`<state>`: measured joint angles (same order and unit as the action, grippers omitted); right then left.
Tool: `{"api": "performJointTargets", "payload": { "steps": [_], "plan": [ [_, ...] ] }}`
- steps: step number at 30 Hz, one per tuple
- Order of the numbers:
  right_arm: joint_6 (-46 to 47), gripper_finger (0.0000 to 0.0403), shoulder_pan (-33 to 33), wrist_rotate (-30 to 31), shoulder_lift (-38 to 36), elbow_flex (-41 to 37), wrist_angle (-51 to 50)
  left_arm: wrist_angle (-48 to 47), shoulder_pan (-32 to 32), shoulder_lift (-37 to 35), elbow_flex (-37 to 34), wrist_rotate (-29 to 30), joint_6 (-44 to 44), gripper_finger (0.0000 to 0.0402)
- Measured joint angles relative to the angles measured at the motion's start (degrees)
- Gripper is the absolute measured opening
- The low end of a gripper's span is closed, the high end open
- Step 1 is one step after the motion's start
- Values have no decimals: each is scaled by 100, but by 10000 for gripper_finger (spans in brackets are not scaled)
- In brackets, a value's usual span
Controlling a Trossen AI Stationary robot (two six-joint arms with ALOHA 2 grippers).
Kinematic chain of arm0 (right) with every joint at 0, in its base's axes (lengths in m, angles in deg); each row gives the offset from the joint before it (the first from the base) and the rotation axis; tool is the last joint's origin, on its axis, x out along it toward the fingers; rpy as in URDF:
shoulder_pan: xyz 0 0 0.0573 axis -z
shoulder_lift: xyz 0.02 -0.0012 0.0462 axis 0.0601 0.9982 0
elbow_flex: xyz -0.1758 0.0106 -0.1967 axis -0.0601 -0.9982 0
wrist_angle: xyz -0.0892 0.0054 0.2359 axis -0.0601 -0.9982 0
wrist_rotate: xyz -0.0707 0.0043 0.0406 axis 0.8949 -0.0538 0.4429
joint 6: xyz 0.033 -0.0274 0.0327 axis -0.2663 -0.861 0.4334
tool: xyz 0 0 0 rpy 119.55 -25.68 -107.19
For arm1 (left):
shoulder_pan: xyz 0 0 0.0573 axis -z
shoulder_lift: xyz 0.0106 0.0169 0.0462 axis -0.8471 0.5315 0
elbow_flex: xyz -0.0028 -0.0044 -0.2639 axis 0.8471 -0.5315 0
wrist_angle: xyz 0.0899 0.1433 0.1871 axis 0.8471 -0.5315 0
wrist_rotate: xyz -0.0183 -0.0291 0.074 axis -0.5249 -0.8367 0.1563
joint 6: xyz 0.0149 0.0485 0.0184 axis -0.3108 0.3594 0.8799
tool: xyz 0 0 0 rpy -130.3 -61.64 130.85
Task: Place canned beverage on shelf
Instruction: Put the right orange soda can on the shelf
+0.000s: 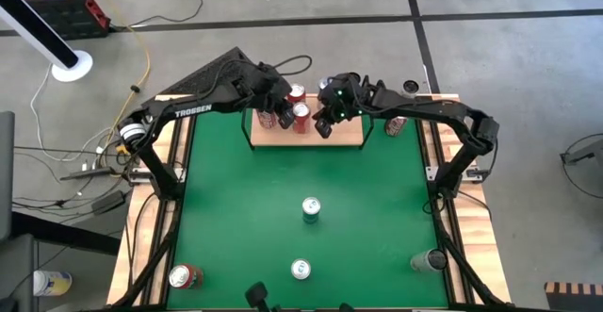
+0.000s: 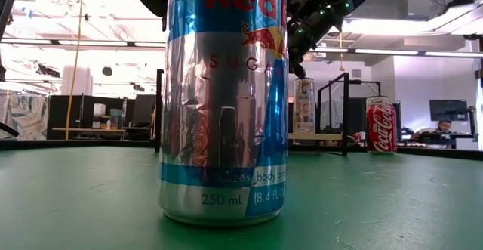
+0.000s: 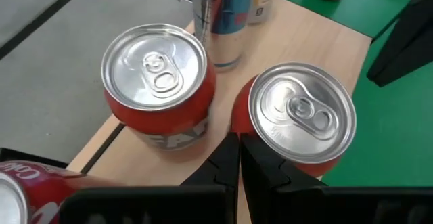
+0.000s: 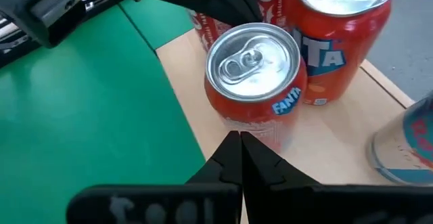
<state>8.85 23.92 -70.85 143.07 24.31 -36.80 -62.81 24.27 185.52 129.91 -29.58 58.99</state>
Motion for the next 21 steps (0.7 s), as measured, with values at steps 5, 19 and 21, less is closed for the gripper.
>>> {"api": "performJointTargets", "payload": {
  "steps": [5, 19, 21],
  "plan": [
    [3, 19, -39, 24, 0, -1, -10, -6, 94, 0, 0, 99, -11, 0],
    [172, 19, -174, 135, 553, 12, 51, -231, 178, 2, 0, 144, -76, 0],
    [172, 19, -172, 227, 566, 3, 19, -284, 211, 2, 0, 155, -71, 0]
  ]
}}
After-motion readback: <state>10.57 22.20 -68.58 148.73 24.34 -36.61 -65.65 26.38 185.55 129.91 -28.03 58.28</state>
